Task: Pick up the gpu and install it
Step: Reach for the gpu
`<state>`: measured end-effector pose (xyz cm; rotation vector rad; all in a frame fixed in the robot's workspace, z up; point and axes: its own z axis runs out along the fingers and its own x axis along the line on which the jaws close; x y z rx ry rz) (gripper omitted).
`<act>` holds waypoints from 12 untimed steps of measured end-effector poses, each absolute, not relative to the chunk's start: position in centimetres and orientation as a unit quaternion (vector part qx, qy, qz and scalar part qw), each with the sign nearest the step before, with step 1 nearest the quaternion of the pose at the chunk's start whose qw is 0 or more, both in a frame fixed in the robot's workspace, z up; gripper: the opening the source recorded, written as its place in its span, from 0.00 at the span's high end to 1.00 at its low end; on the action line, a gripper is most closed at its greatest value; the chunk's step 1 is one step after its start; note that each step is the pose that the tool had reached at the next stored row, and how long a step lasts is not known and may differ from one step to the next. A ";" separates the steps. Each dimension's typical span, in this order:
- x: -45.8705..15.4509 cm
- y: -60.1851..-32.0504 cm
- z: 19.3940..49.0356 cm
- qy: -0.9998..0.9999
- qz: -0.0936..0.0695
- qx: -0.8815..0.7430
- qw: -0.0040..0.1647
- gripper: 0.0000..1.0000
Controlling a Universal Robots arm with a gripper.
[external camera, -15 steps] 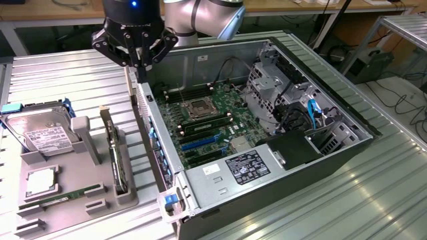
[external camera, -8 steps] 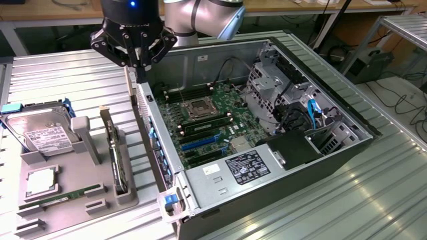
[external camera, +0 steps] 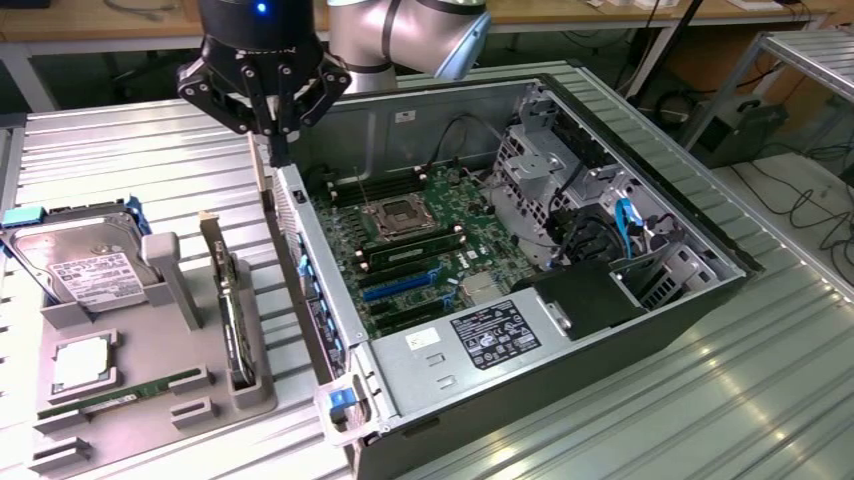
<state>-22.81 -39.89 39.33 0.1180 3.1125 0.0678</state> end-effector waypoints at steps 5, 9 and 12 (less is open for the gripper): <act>-22.9 -39.9 39.3 0.999 0.022 0.038 0.013 0.89; -23.0 -39.9 39.3 0.999 0.022 0.038 0.013 0.89; -23.1 -39.9 39.3 0.999 0.022 0.038 0.013 0.89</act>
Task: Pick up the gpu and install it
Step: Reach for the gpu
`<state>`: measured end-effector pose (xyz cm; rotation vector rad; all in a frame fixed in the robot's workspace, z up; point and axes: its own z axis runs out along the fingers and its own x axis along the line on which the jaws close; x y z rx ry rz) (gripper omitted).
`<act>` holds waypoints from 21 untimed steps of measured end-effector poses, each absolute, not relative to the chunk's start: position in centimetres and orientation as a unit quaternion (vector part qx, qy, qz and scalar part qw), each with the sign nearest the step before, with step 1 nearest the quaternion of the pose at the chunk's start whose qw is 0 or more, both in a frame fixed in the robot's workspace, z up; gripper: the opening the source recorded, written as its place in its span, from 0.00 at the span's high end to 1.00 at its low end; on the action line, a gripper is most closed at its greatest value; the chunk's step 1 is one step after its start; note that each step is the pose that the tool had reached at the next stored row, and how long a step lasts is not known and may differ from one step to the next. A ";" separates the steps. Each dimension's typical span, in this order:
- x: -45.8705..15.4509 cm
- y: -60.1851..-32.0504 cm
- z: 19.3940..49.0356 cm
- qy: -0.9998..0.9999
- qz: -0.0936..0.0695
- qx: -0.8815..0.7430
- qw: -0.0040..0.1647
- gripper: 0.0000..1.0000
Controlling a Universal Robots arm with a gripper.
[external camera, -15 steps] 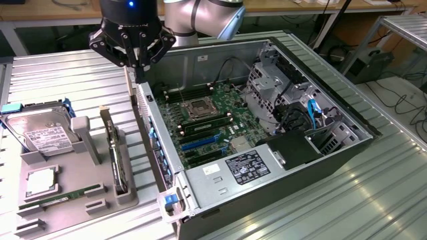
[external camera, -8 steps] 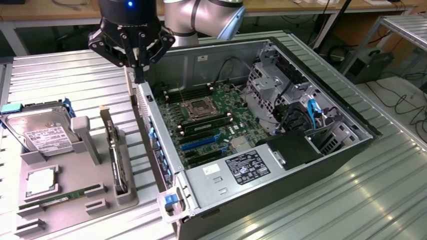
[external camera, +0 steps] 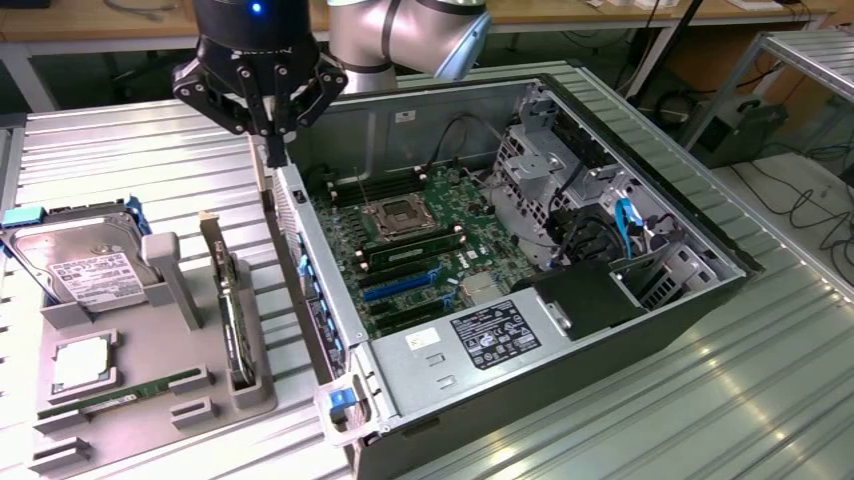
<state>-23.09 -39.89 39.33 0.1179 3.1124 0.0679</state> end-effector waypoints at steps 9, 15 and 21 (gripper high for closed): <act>-23.5 -39.9 39.3 0.999 0.022 0.038 0.013 0.89; -23.7 -39.9 39.3 0.999 0.022 0.038 0.013 0.89; -23.9 -39.9 39.3 0.999 0.022 0.038 0.013 0.89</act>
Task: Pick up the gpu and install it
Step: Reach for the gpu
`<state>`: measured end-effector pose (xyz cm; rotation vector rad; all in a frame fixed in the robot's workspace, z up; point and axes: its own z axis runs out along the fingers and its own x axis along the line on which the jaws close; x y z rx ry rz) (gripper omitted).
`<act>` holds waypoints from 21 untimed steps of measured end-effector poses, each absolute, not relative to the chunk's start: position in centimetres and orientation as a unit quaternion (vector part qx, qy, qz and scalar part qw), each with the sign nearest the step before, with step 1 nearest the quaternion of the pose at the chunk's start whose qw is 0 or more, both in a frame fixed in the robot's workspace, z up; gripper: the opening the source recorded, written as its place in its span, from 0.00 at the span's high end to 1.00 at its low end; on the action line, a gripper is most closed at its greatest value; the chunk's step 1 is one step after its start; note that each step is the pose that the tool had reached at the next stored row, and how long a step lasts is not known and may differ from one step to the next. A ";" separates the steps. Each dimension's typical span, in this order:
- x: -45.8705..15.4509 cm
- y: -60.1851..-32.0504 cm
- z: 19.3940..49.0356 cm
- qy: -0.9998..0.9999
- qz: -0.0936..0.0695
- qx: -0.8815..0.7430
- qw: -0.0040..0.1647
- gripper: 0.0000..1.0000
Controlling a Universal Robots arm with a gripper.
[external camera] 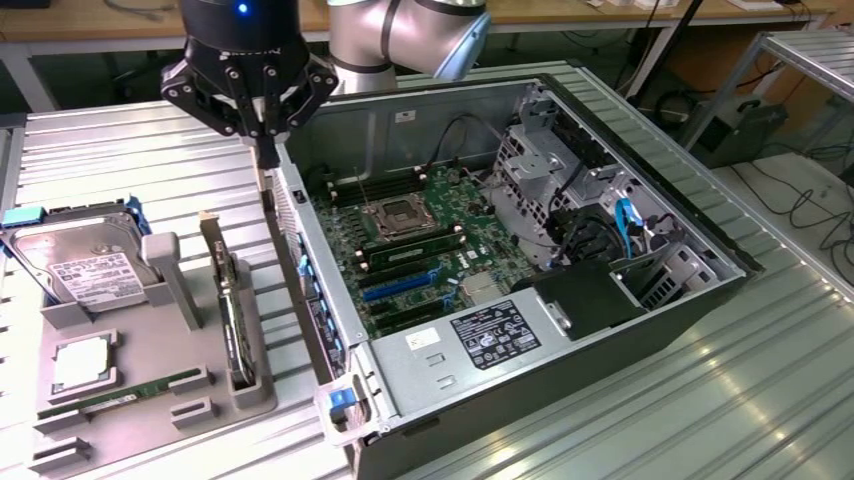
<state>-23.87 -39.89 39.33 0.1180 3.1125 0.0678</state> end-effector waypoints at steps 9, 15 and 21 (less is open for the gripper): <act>-24.3 -39.9 39.3 0.999 0.022 0.038 0.013 0.89; -24.9 -39.9 39.3 0.999 0.022 0.038 0.013 0.89; -25.2 -39.9 39.3 0.999 0.022 0.038 0.013 0.89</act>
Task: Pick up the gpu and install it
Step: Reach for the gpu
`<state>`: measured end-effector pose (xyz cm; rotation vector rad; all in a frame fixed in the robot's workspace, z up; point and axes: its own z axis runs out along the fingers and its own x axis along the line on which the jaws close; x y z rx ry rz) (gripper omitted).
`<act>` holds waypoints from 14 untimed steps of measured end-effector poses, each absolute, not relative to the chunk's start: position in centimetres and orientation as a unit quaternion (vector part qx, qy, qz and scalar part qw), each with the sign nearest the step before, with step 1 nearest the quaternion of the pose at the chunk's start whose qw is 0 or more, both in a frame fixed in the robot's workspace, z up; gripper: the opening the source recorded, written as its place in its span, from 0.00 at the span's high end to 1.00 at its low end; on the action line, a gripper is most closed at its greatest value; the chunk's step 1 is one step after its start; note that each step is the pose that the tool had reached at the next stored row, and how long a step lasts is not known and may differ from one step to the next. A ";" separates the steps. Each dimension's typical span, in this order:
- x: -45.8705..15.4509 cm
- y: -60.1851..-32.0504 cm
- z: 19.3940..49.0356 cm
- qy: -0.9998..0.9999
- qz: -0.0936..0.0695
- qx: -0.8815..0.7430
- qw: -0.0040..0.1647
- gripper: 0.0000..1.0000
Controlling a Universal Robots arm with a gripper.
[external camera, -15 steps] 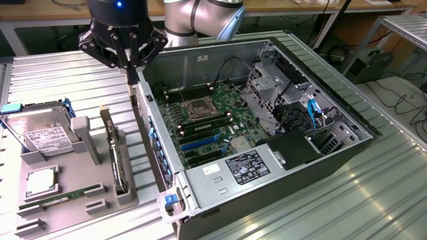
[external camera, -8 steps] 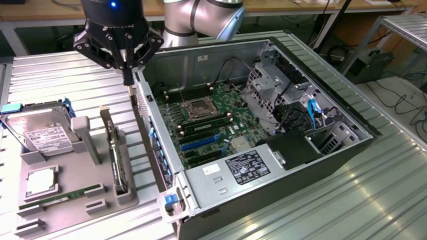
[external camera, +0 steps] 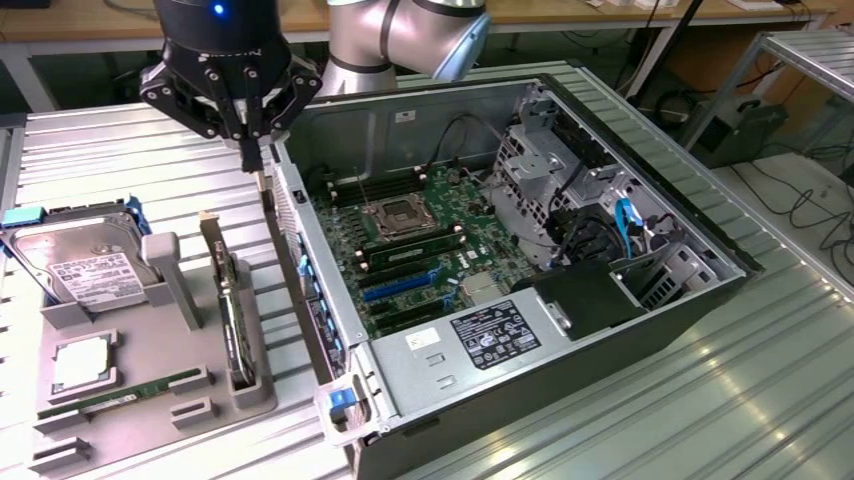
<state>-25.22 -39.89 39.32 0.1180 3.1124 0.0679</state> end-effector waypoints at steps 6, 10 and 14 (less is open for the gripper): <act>-25.6 -39.9 39.3 0.999 0.022 0.038 0.013 0.89; -25.8 -39.9 39.3 0.999 0.022 0.038 0.013 0.89; -26.0 -39.9 39.3 0.999 0.022 0.038 0.013 0.89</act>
